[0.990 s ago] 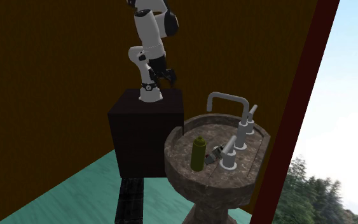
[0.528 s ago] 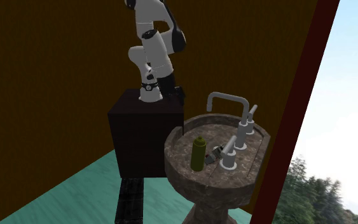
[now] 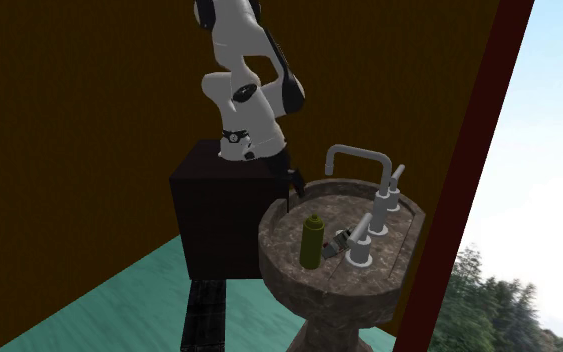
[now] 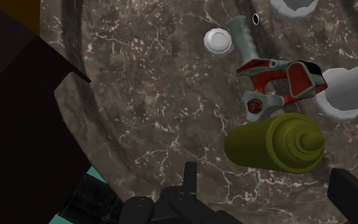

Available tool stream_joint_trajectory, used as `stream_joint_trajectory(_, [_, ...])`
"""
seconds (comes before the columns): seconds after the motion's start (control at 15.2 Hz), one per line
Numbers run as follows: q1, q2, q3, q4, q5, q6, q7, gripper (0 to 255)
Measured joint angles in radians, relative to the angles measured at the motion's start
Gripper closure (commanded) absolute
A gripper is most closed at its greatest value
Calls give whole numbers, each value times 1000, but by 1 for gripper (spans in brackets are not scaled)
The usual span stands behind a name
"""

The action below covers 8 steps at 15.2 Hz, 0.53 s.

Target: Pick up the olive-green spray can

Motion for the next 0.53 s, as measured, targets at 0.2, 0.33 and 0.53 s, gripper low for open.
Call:
stream_joint_trajectory(0.2, [15, 116, 5, 81, 32, 43, 39, 0])
stream_joint_trajectory(0.33, [23, 192, 6, 143, 50, 60, 65, 0])
stream_joint_trajectory(0.53, [35, 292, 7, 230, 70, 79, 100, 0])
